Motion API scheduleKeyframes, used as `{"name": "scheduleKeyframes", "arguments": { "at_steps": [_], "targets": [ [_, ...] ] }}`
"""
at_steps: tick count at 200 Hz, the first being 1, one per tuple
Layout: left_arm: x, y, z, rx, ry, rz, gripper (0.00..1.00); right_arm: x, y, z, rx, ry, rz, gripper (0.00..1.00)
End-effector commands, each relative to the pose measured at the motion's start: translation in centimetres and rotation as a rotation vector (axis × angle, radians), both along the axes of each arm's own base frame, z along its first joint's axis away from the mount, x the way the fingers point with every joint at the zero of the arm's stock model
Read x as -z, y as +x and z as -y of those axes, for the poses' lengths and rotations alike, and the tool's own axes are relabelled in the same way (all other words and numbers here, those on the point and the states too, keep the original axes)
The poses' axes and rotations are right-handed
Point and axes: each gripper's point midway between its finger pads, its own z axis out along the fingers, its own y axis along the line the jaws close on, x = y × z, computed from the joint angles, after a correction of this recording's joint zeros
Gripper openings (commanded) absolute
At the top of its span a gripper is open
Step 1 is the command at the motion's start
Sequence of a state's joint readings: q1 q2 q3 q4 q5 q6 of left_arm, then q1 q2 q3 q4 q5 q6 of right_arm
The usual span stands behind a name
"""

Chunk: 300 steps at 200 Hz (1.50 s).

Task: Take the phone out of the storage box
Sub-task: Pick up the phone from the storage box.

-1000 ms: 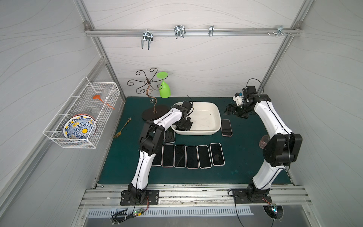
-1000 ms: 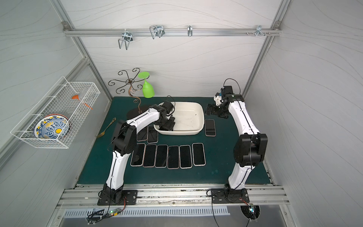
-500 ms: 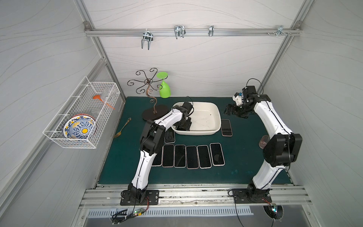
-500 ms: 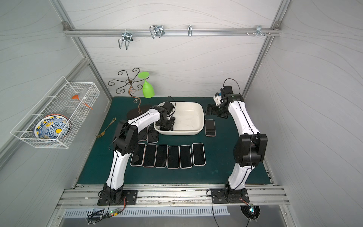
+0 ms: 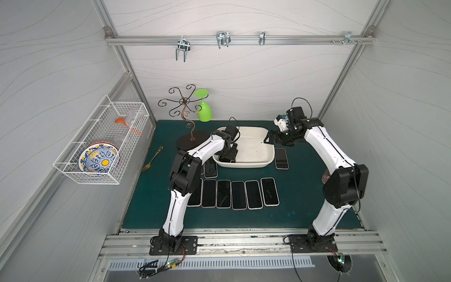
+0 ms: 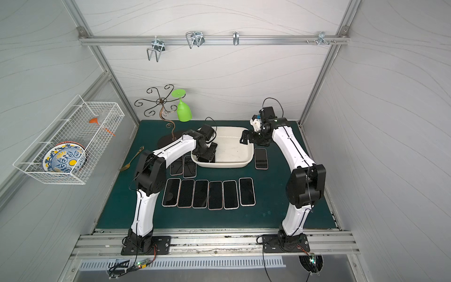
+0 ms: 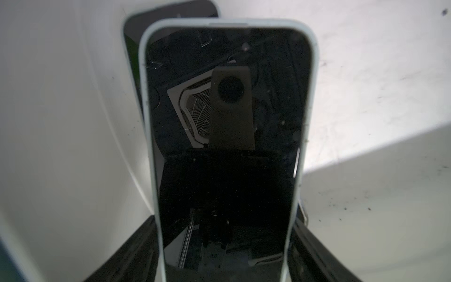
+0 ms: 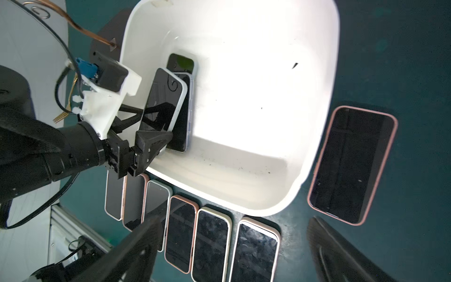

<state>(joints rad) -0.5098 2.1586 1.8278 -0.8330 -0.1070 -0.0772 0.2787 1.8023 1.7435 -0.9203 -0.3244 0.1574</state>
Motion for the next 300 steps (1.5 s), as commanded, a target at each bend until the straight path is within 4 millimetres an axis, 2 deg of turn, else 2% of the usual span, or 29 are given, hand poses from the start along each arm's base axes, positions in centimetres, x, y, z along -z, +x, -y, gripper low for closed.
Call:
{"name": "scheduleKeyframes", "arguments": {
  "at_steps": [1, 61, 78, 125, 160, 191, 203, 205, 208, 231, 238, 251, 257, 274, 288, 300],
  "targets": [
    [-5.4, 1.1, 1.1, 0.026, -0.072, 0.116, 0.47, 0.6, 0.3, -3.1, -0.029, 0.107, -0.036, 0.99],
    [-7.8, 0.3, 1.6, 0.036, -0.144, 0.12, 0.46, 1.8, 0.8, -9.8, -0.059, 0.368, -0.13, 0.98],
    [-8.5, 0.0, 1.8, 0.038, -0.173, 0.114, 0.46, 3.0, 1.0, -11.5, -0.049, 0.389, -0.178, 0.99],
    [-9.9, -0.7, 1.9, 0.03, -0.24, 0.109, 0.45, 5.6, 1.9, -13.9, 0.003, 0.457, -0.28, 0.94],
    [-10.2, -1.1, 2.2, 0.027, -0.276, 0.095, 0.44, 5.6, 1.6, -16.7, -0.036, 0.493, -0.298, 0.91],
    [-10.8, -1.1, 2.8, 0.021, -0.329, 0.092, 0.43, 5.7, 2.0, -17.9, -0.03, 0.534, -0.315, 0.88],
    [-10.9, -1.2, 3.0, 0.018, -0.344, 0.087, 0.43, 5.4, 2.2, -18.3, -0.032, 0.547, -0.312, 0.83],
    [-10.1, -1.5, 2.9, 0.016, -0.336, 0.068, 0.43, 5.4, 2.2, -18.4, -0.034, 0.548, -0.314, 0.82],
    [-9.9, -1.6, 2.9, 0.011, -0.336, 0.061, 0.43, 5.3, 2.2, -18.5, -0.039, 0.551, -0.313, 0.81],
    [-10.0, -1.6, 3.1, 0.006, -0.361, 0.057, 0.43, 5.1, 1.8, -19.3, -0.06, 0.555, -0.326, 0.67],
    [-10.0, -1.6, 3.2, 0.003, -0.366, 0.056, 0.43, 5.0, 1.6, -19.5, -0.065, 0.556, -0.327, 0.61],
    [-10.2, -1.5, 3.2, 0.0, -0.373, 0.058, 0.42, 5.0, 1.3, -19.5, -0.069, 0.554, -0.334, 0.42],
    [-10.3, -1.4, 3.2, -0.001, -0.376, 0.06, 0.42, 5.1, 1.2, -19.4, -0.067, 0.553, -0.336, 0.36],
    [-10.6, -1.3, 3.1, -0.007, -0.386, 0.061, 0.42, 4.8, 0.9, -19.0, -0.064, 0.545, -0.335, 0.34],
    [-10.8, -1.1, 3.1, -0.018, -0.398, 0.059, 0.43, 4.4, 0.5, -18.9, -0.074, 0.546, -0.335, 0.28],
    [-10.8, -1.2, 3.1, -0.028, -0.416, 0.048, 0.48, 3.9, 0.4, -18.6, -0.077, 0.547, -0.331, 0.26]
  ]
}}
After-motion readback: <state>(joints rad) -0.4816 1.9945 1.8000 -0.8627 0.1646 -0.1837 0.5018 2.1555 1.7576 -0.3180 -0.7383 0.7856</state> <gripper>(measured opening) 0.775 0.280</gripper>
